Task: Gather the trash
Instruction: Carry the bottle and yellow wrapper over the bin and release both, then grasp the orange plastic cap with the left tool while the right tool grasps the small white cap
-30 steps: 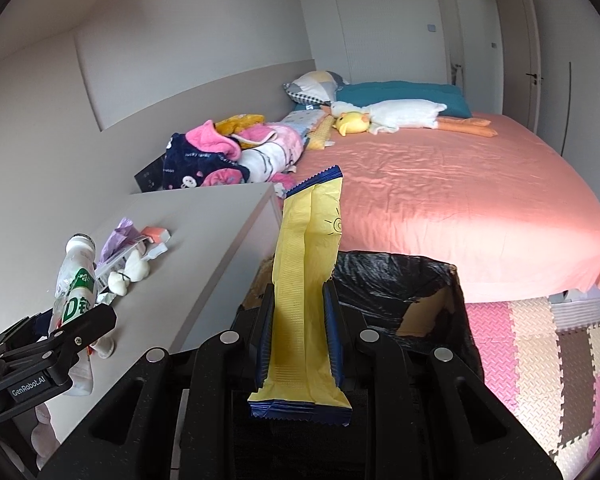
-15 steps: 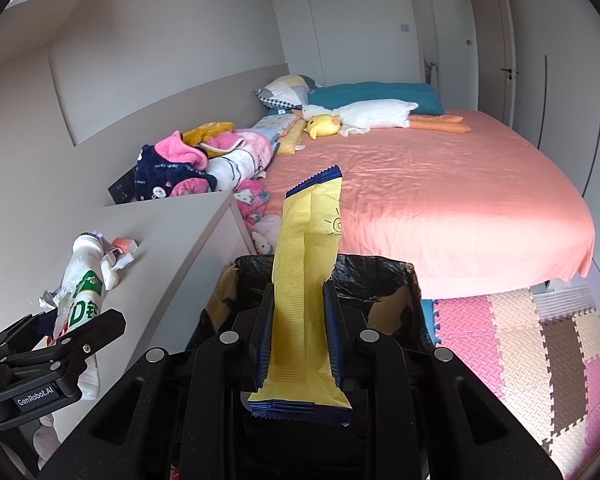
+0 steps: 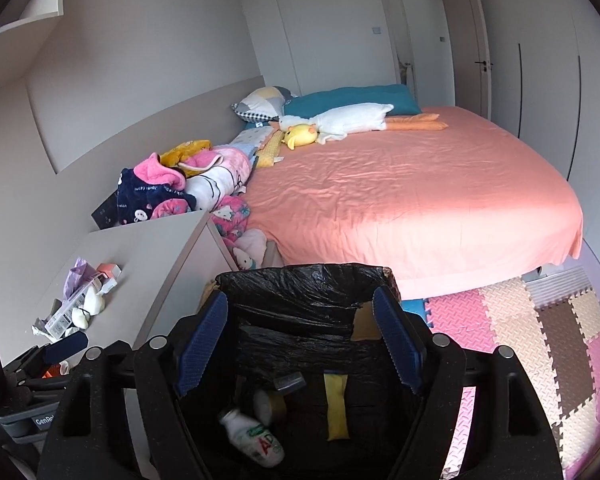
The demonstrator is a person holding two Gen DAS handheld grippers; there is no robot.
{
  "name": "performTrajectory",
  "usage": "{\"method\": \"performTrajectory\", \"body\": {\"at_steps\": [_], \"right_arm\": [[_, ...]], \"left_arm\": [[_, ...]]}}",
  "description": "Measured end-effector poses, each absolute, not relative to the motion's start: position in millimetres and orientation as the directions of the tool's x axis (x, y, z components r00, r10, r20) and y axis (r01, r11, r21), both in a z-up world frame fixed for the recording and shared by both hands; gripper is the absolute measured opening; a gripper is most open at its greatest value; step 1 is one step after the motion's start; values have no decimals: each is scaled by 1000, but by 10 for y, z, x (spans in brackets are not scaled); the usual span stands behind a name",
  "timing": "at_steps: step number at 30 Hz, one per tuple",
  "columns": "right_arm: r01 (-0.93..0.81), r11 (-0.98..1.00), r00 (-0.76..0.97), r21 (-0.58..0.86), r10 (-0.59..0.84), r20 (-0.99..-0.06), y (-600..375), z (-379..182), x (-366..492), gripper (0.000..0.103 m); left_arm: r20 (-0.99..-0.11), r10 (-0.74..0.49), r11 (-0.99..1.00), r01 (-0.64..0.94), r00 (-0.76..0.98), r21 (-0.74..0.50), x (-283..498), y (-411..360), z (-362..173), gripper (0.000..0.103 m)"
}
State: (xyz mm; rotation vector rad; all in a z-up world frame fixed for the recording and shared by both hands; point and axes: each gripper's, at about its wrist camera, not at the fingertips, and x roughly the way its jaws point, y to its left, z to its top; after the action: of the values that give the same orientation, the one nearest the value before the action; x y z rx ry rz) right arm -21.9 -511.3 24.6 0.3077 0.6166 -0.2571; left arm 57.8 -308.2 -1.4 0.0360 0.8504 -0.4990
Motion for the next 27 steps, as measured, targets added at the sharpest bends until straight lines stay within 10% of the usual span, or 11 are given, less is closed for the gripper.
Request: {"method": "performTrajectory", "body": {"at_steps": [27], "right_arm": [[121,975,792,187,19,-610,-4015,200,67,76]], "left_arm": [[-726,-254,962,243,639,-122,474,-1951,-33,97]]}}
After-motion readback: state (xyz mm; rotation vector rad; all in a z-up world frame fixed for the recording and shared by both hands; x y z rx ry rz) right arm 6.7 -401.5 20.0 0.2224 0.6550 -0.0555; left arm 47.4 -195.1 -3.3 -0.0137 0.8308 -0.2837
